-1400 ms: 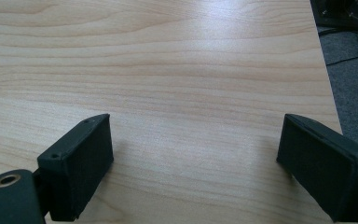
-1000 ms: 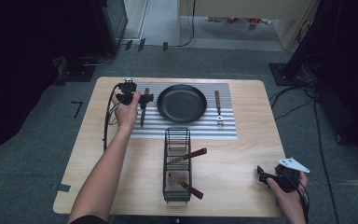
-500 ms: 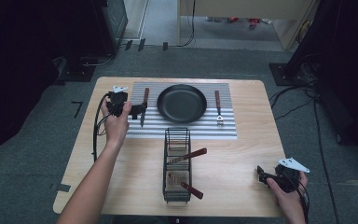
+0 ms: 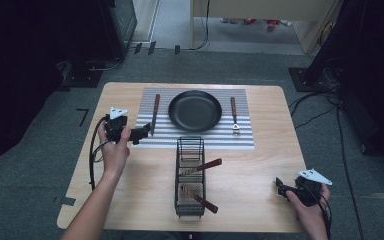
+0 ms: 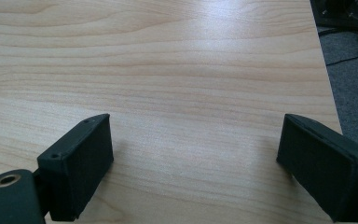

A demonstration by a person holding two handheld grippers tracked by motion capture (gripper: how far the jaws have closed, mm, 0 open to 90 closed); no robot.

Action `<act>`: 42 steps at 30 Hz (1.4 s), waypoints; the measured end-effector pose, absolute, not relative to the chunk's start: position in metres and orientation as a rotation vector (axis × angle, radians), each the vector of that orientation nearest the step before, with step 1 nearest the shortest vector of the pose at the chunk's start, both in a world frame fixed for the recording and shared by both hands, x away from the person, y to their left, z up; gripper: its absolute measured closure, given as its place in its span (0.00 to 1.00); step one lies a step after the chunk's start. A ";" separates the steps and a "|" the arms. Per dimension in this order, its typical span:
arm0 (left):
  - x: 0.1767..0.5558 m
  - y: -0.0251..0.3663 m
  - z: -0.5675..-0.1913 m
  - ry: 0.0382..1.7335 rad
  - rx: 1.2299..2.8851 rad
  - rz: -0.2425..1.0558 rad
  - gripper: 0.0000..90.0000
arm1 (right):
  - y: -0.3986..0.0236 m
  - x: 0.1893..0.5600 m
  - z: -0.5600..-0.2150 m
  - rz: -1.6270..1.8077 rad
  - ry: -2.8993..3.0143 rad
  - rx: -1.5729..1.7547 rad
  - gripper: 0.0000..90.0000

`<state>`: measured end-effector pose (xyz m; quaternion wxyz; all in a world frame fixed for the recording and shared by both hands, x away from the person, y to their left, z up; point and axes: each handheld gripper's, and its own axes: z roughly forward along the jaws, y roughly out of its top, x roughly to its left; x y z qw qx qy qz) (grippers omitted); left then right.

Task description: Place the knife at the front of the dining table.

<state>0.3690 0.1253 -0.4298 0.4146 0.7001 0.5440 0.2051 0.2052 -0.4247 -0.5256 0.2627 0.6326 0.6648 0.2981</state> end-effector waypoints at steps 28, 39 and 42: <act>0.286 0.207 -0.483 1.507 1.743 0.591 0.00 | -0.425 0.205 -0.526 0.807 1.797 1.711 0.11; 0.268 0.229 -0.510 1.584 1.788 0.599 0.00 | -0.425 0.205 -0.525 0.802 1.792 1.719 0.11; 0.268 0.230 -0.516 1.598 1.808 0.590 0.00 | -0.425 0.205 -0.525 0.802 1.792 1.718 0.11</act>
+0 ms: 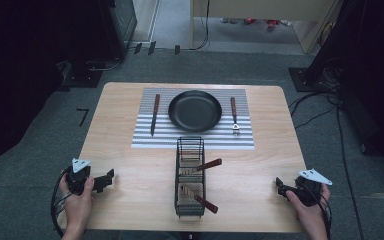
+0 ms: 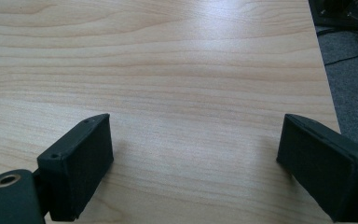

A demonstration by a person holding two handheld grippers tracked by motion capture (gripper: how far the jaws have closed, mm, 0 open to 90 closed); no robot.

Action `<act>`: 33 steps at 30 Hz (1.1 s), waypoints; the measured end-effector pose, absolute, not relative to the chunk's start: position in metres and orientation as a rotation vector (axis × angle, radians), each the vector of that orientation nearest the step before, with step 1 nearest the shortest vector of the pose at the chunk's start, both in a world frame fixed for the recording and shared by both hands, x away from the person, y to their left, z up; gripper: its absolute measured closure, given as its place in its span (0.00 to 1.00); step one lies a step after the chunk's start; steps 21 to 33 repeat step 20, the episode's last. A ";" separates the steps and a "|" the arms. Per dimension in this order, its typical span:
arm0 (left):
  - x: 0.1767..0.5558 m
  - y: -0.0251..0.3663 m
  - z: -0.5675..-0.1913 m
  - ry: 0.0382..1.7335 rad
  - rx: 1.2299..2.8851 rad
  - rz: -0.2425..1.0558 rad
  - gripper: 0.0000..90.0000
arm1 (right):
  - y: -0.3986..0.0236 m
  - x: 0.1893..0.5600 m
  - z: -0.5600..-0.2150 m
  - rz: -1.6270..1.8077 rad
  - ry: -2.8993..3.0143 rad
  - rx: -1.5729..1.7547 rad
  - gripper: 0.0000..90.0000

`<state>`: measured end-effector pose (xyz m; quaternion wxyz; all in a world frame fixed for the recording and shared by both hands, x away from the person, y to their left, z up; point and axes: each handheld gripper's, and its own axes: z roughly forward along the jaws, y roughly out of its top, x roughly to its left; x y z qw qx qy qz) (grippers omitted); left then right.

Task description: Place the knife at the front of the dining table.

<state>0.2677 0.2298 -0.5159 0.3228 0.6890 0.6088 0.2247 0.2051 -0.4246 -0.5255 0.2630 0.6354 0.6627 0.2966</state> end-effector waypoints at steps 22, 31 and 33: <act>0.268 0.219 -0.519 1.565 1.899 0.651 0.00 | -0.425 0.205 -0.525 0.801 1.789 1.721 0.11; 0.268 0.219 -0.519 1.565 1.899 0.651 0.00 | -0.425 0.205 -0.525 0.801 1.789 1.721 0.11; 0.268 0.219 -0.519 1.565 1.899 0.651 0.00 | -0.425 0.205 -0.525 0.801 1.789 1.721 0.11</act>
